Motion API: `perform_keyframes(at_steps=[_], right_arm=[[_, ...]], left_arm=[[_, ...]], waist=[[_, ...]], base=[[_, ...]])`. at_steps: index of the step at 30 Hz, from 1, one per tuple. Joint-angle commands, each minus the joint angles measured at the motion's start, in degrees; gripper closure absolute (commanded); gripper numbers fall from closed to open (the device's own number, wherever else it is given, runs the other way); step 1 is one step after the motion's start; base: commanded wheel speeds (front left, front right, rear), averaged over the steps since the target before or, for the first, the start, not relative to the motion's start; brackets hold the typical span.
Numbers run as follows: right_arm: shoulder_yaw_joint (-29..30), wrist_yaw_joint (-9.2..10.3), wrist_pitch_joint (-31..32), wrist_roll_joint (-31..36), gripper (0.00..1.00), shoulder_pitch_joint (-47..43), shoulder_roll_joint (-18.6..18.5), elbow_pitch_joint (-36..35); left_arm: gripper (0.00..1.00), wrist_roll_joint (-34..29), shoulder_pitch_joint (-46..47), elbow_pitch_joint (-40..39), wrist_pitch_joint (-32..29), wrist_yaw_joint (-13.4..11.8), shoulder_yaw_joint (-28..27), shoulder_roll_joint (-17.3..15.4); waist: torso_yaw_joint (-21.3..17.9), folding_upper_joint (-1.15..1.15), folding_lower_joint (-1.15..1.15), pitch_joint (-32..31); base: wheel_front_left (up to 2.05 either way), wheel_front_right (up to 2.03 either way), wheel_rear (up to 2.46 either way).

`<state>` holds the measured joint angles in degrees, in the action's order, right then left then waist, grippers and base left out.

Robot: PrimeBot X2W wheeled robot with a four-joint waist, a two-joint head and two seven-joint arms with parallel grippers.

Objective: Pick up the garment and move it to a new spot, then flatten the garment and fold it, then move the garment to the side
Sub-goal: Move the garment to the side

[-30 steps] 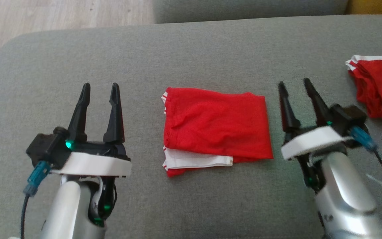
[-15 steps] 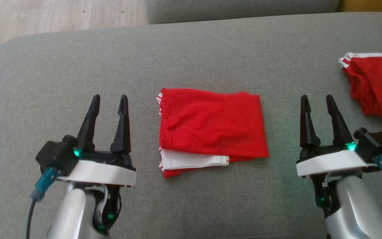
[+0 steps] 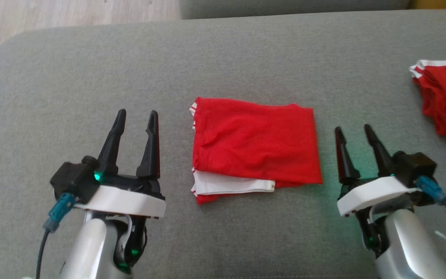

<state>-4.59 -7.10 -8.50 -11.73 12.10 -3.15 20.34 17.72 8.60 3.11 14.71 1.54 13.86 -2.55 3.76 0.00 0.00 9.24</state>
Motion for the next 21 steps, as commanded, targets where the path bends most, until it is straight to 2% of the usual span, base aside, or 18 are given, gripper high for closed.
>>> perform_keyframes(at_steps=[1, 11, 21], right_arm=[[-2.0, -0.39, 0.6, 0.2, 0.00, 1.5, 0.3, -1.3], [-4.0, -0.39, 7.8, -2.8, 0.00, 3.9, 0.3, 6.6], [-9.1, -0.39, 8.4, -7.0, 0.00, 6.8, 0.3, 14.0]], left_arm=[[0.00, -0.2, 2.4, -1.8, 0.3, 0.0, -1.5, -0.3], [0.00, 0.4, 3.3, -1.7, 0.3, -0.1, -0.8, -0.3], [0.00, 0.8, 3.8, -1.8, 0.3, -0.5, -0.1, -0.3]], waist=[[0.9, 0.00, 0.00, 0.8], [3.5, 0.00, 0.00, 2.7], [4.7, 0.00, 0.00, 3.3]], base=[[0.00, 0.00, 0.00], [0.00, 0.00, 0.00], [0.00, 0.00, 0.00]])
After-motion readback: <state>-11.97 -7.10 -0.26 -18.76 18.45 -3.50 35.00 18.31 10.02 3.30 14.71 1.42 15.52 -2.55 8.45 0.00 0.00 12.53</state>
